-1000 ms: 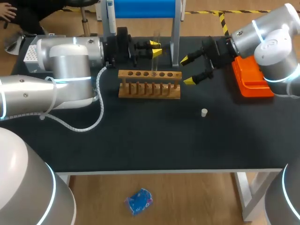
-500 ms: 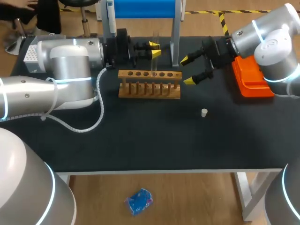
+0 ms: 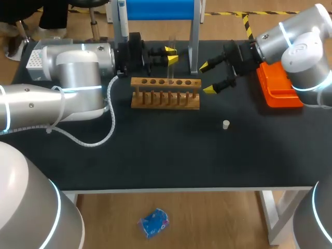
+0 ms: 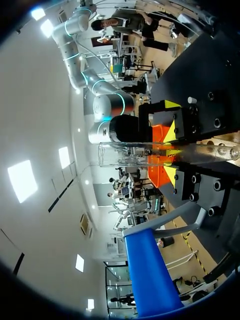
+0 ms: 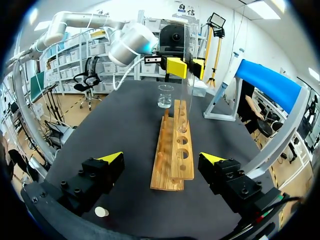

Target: Invert the test tube, pick up the pipette, mount the tip to pipette, aspirate from beaker and dispense into the tube, eject the tip, return the pipette, and cap with the stopper.

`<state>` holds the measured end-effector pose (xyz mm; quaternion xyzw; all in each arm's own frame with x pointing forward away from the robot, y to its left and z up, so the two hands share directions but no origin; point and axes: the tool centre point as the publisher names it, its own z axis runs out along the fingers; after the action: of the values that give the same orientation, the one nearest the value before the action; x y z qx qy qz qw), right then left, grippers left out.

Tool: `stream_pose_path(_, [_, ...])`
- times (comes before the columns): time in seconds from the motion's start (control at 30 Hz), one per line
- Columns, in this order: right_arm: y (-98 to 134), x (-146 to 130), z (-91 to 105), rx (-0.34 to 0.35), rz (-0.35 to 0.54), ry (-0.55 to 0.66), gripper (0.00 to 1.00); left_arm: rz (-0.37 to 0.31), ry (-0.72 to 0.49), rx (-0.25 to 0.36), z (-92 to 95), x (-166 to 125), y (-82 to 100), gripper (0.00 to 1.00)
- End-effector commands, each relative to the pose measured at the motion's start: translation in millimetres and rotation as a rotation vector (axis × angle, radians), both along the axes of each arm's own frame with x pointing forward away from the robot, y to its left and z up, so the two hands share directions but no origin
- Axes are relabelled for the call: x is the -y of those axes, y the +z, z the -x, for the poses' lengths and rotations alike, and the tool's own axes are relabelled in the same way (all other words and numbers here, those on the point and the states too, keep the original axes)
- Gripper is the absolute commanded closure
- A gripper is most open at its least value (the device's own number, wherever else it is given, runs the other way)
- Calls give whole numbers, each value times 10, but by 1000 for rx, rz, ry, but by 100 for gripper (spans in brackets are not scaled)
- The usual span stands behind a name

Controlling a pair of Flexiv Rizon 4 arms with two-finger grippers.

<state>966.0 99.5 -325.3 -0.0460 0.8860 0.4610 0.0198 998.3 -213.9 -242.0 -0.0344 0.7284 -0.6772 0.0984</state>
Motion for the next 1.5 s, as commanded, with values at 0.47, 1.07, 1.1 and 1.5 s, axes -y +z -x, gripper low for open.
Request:
stream_pose_path(0.47, [0,8,-10,-2,0,3,0,3,-12,-10,-70,18,-158,100])
stream_pose_path(1.07, [0,8,-10,-2,0,3,0,-57,-22,-32,-113,-36,-349,100])
stream_pose_path(1.1, [0,8,-10,-2,0,3,0,-62,-24,-33,-115,-39,-354,100])
stream_pose_path(1.5, [0,8,-10,-2,0,3,0,-125,-49,-48,-107,-55,-426,100])
